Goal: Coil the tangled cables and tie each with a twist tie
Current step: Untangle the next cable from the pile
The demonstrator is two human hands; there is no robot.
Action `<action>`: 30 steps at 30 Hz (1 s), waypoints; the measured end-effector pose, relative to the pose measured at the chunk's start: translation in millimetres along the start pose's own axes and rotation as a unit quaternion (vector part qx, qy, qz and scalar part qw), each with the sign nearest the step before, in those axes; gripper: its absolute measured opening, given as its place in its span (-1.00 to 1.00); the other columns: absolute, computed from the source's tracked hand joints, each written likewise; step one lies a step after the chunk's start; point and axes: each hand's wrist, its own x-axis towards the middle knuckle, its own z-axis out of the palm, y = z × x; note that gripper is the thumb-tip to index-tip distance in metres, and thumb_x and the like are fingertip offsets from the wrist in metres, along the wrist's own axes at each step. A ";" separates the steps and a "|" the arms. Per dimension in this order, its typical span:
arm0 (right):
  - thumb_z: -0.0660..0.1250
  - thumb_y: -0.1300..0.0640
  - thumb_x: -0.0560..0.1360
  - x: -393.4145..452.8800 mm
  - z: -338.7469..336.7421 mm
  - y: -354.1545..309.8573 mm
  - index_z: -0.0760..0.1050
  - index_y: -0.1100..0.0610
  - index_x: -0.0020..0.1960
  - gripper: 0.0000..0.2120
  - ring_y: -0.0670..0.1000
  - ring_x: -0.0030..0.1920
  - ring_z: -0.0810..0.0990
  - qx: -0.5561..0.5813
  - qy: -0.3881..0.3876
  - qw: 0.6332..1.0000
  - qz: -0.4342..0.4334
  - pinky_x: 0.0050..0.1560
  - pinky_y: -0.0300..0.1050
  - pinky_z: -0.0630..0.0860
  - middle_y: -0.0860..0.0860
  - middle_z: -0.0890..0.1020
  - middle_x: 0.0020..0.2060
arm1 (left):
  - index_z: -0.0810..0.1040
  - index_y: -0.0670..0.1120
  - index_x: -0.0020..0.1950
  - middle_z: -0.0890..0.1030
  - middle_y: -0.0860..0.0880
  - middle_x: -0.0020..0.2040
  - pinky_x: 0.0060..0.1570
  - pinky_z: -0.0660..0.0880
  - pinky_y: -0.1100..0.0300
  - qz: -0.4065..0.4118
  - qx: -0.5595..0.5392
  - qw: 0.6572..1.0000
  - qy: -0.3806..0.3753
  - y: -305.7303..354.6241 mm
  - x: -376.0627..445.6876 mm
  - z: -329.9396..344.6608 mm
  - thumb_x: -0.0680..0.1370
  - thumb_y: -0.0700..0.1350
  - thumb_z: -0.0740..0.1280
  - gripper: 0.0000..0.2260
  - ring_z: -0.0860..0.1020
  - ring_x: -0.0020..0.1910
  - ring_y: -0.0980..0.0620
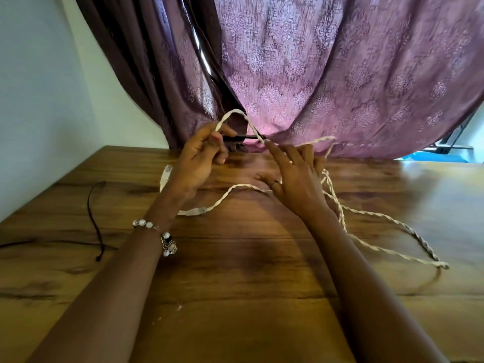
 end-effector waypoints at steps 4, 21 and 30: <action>0.33 0.13 0.44 0.9 3.6 27.4 0.60 0.03 0.00 -0.84 0.20 0.00 0.47 -0.008 0.074 0.995 0.060 -0.02 0.06 0.27 0.04 0.66 -0.18 | 0.59 -0.08 0.02 0.53 -0.12 -0.11 -0.32 0.31 0.23 -0.008 -0.019 0.998 -0.059 13.8 -2.0 -2.8 0.62 -0.19 0.17 -0.81 0.35 -0.41 0.10; 0.29 0.17 0.51 1.0 -10.1 54.9 0.62 0.25 -0.23 -0.78 0.18 -0.50 0.48 0.056 0.188 0.966 0.166 -0.41 -0.17 0.21 0.23 0.56 -0.48 | 0.57 -0.11 -0.26 0.51 0.05 -0.56 -0.52 0.37 0.28 -0.285 0.074 0.934 0.204 -12.8 -1.2 -46.6 0.60 0.15 0.18 -0.59 0.38 -0.63 0.12; 0.33 0.09 0.50 -2.1 -0.5 39.0 0.59 0.18 -0.21 -0.81 0.17 -0.16 0.45 -0.045 0.201 0.969 0.134 -0.18 -0.01 0.34 0.11 0.61 -0.40 | 0.50 -0.12 -0.01 0.59 0.03 -0.41 -0.17 0.46 0.18 -0.114 -0.104 0.981 0.118 20.6 4.6 -20.8 0.64 -0.18 0.14 -0.84 0.52 -0.36 0.07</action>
